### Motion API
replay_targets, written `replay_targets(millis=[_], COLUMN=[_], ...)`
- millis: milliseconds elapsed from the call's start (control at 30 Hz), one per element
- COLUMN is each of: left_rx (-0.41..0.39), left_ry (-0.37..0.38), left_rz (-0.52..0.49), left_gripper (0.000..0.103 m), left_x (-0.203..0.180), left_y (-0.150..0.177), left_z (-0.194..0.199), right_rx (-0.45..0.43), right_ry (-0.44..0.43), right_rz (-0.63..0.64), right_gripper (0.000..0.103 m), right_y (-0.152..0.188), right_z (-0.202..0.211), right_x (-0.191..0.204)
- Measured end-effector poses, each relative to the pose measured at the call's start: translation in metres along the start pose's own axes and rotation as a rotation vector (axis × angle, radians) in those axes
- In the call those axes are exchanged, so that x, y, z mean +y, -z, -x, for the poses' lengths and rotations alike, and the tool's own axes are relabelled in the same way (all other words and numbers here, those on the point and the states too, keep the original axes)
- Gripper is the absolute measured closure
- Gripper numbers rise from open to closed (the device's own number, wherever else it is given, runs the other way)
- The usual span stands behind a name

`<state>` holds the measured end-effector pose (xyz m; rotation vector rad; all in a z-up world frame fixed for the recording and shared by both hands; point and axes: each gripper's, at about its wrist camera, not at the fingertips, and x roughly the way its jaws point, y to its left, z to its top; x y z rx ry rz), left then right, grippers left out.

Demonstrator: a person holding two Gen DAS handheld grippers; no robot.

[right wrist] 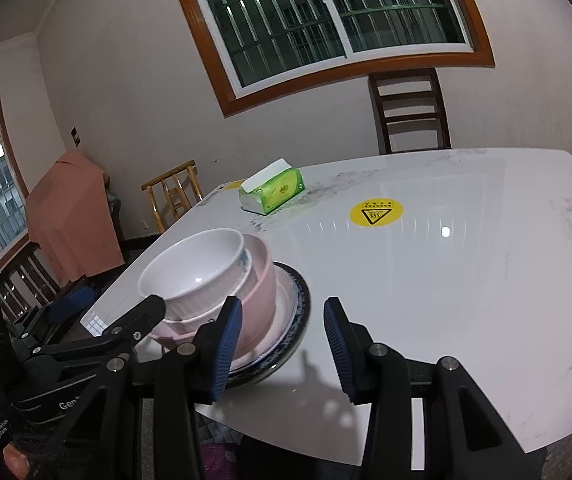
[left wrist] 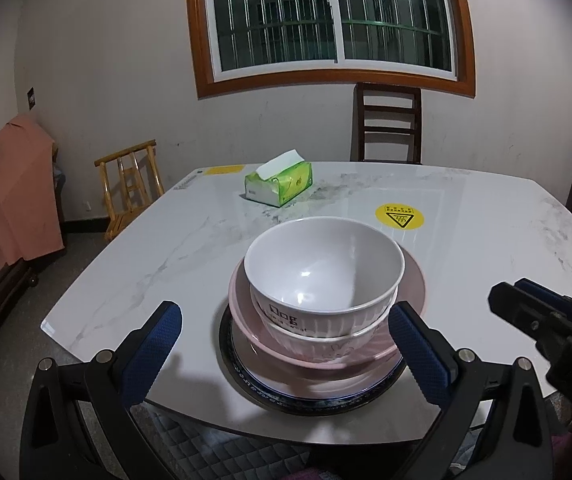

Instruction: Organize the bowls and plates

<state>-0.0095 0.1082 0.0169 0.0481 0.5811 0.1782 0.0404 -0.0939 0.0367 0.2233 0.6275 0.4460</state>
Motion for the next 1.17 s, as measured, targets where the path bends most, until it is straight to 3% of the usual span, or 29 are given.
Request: replay_targets(millis=[300,467,567,700,900,967,1100,1167], left_rx=[0.047,0.042,0.011,0.028,0.075,0.085,0.085,0.074], left_ry=[-0.001,-0.008,-0.053,-0.047,-0.053,-0.064,-0.1,-0.121], left_rz=[-0.019,-0.019,-0.034,-0.033,-0.016,-0.015,-0.008,-0.006], left_gripper=[0.0,0.0,0.0,0.0,0.0,0.0,0.0,0.0], left_x=[-0.006,-0.005,-0.008,-0.009,-0.002,0.001,0.008,0.013], left_y=[-0.001,-0.001,-0.001,-0.003,-0.009,-0.011,-0.015,-0.017], left_z=[-0.008,-0.006,-0.001,0.0,-0.003,-0.004,-0.003,-0.002], right_rx=[-0.001,0.034,0.117,0.199,0.24,0.251,0.238,0.232], right_ry=[0.076,0.259,0.392,0.498,0.538,0.509,0.516,0.529], right_rz=[-0.052,-0.033,-0.021,-0.051,-0.115,-0.145,-0.152,-0.138], right_gripper=[0.059,0.058,0.058,0.058,0.058,0.058,0.056,0.05], right_y=[-0.011,-0.032,-0.045,-0.058,-0.07,-0.071,-0.073,-0.078], right_z=[-0.002,-0.012,-0.024,-0.036,-0.052,-0.059,-0.067,-0.073], right_x=[-0.061,-0.147,-0.208,-0.282,-0.34,-0.353,-0.368,-0.372])
